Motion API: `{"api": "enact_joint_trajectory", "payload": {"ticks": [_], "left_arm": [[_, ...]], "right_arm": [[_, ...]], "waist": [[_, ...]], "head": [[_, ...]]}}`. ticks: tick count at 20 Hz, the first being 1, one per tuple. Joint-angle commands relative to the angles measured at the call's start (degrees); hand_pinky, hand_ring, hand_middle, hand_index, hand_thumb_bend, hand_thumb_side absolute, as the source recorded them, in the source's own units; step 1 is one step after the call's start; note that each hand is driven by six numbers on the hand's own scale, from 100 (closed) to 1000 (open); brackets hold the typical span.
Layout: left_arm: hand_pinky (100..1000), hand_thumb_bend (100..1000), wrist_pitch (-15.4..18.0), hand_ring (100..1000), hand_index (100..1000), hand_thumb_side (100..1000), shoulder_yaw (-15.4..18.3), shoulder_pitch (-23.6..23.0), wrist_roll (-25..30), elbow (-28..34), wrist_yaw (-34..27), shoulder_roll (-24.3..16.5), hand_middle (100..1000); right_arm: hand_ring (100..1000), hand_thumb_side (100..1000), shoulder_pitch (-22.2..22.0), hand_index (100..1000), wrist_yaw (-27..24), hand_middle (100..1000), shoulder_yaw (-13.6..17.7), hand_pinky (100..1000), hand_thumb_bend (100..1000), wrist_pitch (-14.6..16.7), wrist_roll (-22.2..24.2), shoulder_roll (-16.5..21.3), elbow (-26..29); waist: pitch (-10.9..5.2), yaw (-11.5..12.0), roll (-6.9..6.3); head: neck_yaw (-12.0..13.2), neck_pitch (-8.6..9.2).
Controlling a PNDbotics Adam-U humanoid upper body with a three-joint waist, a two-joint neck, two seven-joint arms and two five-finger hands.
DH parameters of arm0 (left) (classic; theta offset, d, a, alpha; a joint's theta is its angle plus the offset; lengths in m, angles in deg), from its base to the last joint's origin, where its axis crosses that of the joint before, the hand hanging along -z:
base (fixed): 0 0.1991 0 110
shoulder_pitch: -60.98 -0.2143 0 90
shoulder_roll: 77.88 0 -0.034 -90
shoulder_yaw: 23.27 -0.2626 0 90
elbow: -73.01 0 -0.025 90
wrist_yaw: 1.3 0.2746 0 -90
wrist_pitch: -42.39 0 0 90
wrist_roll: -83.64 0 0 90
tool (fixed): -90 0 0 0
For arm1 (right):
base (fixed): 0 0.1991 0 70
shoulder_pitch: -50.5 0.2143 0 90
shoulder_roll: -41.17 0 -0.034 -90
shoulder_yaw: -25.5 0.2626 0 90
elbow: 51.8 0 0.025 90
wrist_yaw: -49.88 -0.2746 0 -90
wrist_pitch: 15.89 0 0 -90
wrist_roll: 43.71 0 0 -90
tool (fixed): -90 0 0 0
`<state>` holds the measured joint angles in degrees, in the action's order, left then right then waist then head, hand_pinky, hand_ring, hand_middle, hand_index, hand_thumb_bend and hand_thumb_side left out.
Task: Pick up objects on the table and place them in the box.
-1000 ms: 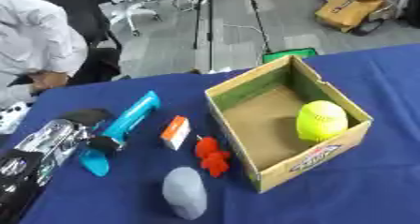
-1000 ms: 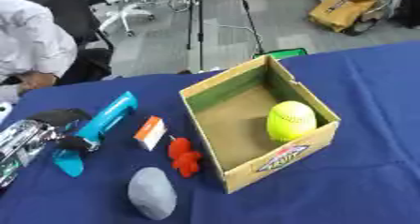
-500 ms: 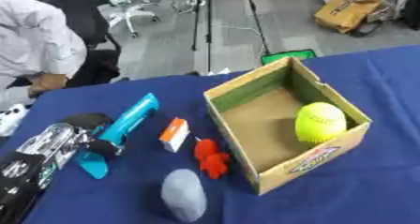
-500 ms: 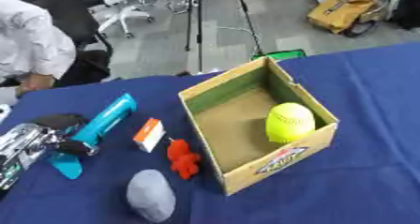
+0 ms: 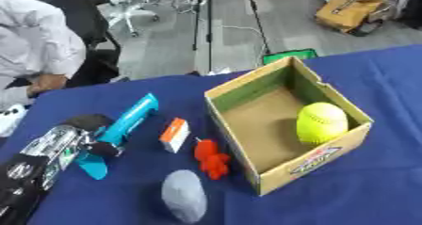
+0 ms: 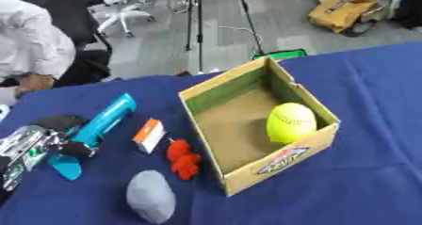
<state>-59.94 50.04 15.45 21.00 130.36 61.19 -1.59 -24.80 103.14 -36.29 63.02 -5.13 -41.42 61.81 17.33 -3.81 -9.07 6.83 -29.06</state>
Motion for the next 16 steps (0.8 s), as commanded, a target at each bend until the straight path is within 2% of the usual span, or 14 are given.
{"api": "enact_joint_trajectory", "payload": {"ticks": [1,9,10,12,15,16], "left_arm": [[1000,441,-0.07,936,1000,750,1.04,1.40,-0.70,-0.25,0.69,-0.96,915],[1000,447,-0.03,921,1000,743,1.42,1.73,-1.28,-1.62,1.61,-0.43,902],[1000,400,-0.04,886,992,723,1.49,1.79,-1.41,-1.68,1.68,-0.36,862],[1000,378,-0.13,867,980,715,1.57,1.89,-1.72,-1.49,1.47,-0.28,841],[1000,370,-0.13,829,951,716,1.26,2.00,-1.84,-0.96,0.90,-0.28,790],[1000,371,-0.10,797,914,710,1.15,2.05,-1.74,-0.81,0.73,-0.28,761]], "right_arm": [[761,459,0.62,599,-0.57,510,0.46,862,100,-0.57,-0.54,0.76,0.98],[761,457,0.60,599,-0.57,510,0.50,864,100,-0.59,-0.54,0.63,0.98],[761,455,0.58,599,-0.56,510,0.50,864,100,-0.59,-0.54,0.63,0.98],[762,455,0.56,599,-0.54,510,0.50,864,100,-0.62,-0.54,0.63,0.98],[762,454,0.55,599,-0.53,510,0.49,864,100,-0.66,-0.54,0.60,0.98],[762,454,0.55,599,-0.53,511,0.48,864,100,-0.68,-0.54,0.60,0.98]], "waist": [[-0.86,0.05,0.54],[-0.78,-0.16,0.58],[-0.78,-0.14,0.59],[-0.80,-0.08,0.61],[-0.86,0.01,0.57],[-0.89,0.02,0.56]], "head": [[0.29,0.83],[0.31,0.94],[0.30,0.87],[0.29,0.70],[0.33,0.59],[0.34,0.60]]}}
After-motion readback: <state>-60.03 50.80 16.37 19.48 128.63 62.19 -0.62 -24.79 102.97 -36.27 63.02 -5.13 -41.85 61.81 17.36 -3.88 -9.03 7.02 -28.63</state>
